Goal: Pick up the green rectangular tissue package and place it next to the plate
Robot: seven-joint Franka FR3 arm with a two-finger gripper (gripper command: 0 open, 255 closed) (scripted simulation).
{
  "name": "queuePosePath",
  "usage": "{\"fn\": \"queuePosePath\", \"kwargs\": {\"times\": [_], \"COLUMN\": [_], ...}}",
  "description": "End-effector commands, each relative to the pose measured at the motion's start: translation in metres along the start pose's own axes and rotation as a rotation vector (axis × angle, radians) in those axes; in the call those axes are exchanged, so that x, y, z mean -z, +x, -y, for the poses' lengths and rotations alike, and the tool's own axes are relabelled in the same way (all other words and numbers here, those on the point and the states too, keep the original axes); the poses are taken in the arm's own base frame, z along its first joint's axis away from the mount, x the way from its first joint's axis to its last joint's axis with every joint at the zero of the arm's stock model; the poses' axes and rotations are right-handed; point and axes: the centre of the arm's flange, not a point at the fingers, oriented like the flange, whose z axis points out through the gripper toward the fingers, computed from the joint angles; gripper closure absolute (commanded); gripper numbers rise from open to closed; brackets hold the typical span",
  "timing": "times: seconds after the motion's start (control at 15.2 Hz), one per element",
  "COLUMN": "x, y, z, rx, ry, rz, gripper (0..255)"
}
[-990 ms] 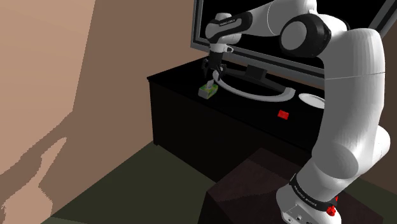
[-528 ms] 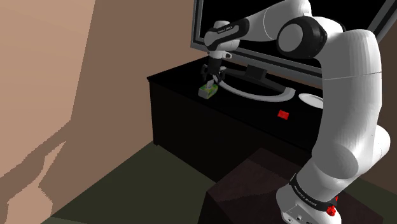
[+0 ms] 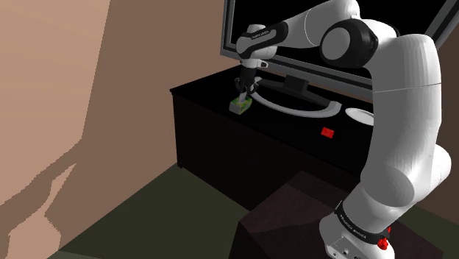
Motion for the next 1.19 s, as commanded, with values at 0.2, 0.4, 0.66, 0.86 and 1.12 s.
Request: {"fn": "queuePosePath", "kwargs": {"times": [0.2,0.4,0.66,0.86,1.12], "x": [0.000,0.000,0.016,0.032,0.053], "y": [0.000,0.000,-0.001,-0.002,-0.003], "z": [0.000,0.000,0.000,0.000,-0.001], "rx": [0.000,0.000,0.000,0.000,0.000], "ry": [0.000,0.000,0.000,0.000,0.000], "rz": [0.000,0.000,0.000,0.000,0.000], "gripper": [255,255,255,255,255]}}
